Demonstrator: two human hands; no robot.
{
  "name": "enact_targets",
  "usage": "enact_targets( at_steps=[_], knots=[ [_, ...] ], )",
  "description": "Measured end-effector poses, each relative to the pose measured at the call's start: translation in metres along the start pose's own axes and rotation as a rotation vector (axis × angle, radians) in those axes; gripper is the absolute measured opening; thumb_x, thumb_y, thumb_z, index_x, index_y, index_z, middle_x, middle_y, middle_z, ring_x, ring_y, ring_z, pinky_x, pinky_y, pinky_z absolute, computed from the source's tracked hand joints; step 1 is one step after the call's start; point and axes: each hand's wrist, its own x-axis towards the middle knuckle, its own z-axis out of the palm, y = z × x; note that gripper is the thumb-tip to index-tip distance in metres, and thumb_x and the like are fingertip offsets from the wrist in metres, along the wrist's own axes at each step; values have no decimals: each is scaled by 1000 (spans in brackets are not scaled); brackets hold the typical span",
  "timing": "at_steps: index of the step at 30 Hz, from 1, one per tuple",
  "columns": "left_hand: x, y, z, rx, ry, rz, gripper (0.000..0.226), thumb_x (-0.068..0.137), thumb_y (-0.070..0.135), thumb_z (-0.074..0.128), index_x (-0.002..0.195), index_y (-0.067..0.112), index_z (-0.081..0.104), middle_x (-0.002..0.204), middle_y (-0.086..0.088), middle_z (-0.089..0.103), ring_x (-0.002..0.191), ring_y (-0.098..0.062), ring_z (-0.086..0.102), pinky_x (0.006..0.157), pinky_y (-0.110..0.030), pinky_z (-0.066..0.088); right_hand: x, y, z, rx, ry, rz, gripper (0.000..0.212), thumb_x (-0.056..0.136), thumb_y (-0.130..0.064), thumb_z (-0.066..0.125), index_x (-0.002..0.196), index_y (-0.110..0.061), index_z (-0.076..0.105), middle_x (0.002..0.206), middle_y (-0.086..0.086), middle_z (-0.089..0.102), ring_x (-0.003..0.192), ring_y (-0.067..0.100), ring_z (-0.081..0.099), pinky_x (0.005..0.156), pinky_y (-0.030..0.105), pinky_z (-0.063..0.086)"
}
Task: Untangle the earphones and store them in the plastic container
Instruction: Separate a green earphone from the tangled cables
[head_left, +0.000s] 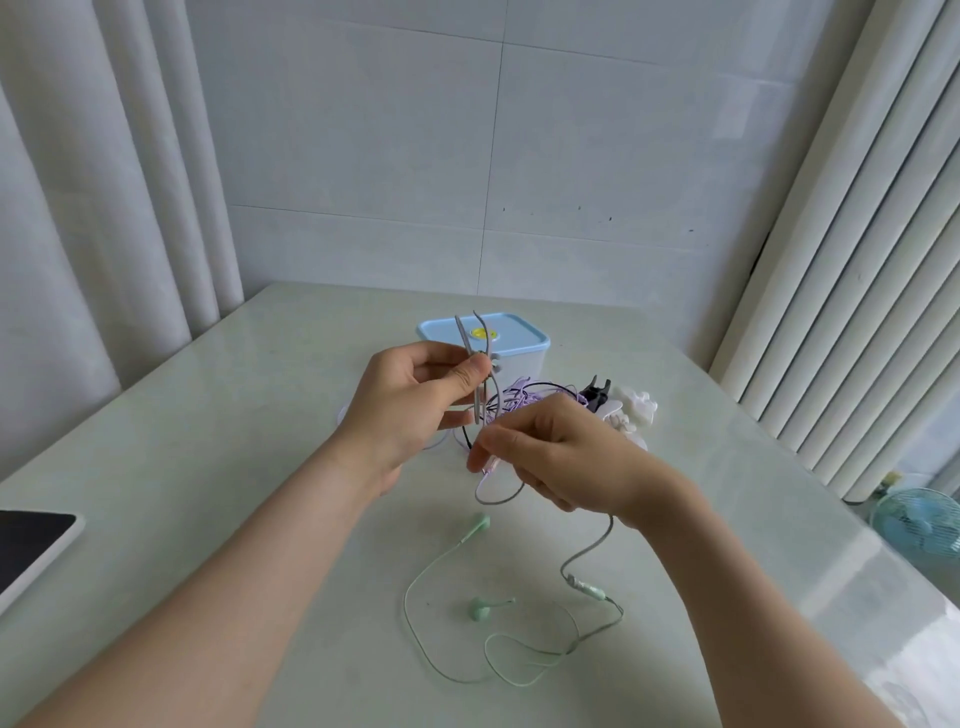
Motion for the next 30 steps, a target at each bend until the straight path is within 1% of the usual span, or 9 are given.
enact_targets(
  at_steps=[4,7,11,14,18,21,24,27,30],
  knots=[
    [2,-4,-2,154,49,10,24,88,27,86,100,12,72,105,-3,77,82,-21,72,62,-32,58,-2,-6,-5,271,111,20,35,110,-23,50,90,-8,75,57,-1,28,48,18,22,46,23,23],
    [5,-6,-9,130,-38,-35,28,81,36,89,96,18,73,106,-2,77,88,-17,69,70,-31,46,0,-8,-8,478,283,20,35,111,-18,42,88,-7,66,61,-2,23,51,17,15,49,22,17],
    [1,-3,-8,158,-199,-13,38,71,37,89,101,16,76,101,3,78,83,-12,69,75,-25,48,1,-6,-10,370,431,-36,34,109,-14,44,81,-10,64,54,-3,33,45,16,25,45,21,26],
    [0,-7,-2,275,-255,6,31,77,26,91,103,15,78,102,3,80,81,-11,70,81,-27,54,3,-2,-8,232,507,-35,33,102,-15,52,73,-12,67,58,8,34,53,21,28,51,31,27],
    [0,-7,-4,263,-283,-15,26,81,19,90,103,17,78,98,0,80,85,-10,72,77,-25,53,6,5,-9,136,698,-38,32,96,-16,61,73,7,62,57,5,32,55,18,27,55,31,25],
    [-2,-4,-4,234,-334,-19,26,82,15,88,105,14,77,96,-1,79,86,-11,72,81,-29,58,9,13,-13,98,777,-6,37,97,-24,67,74,6,65,55,1,38,53,15,31,55,28,28],
    [-3,0,-3,100,-359,1,37,78,17,84,111,6,74,98,-4,78,88,-13,72,84,-31,59,10,18,-14,118,730,78,35,100,-31,69,78,-5,74,52,-6,42,50,12,34,55,25,32],
    [-3,2,-3,-79,-319,13,36,76,13,81,110,2,72,100,-10,78,89,-20,74,85,-37,63,8,18,-13,163,539,143,34,104,-33,64,79,-14,76,58,1,40,55,18,34,59,29,33],
    [-2,3,-2,-135,-228,26,41,76,11,81,114,-3,71,109,-20,76,98,-30,74,91,-45,64,7,14,-9,116,350,168,41,108,-28,56,72,-16,71,57,-3,40,53,15,33,50,22,31]
  ],
)
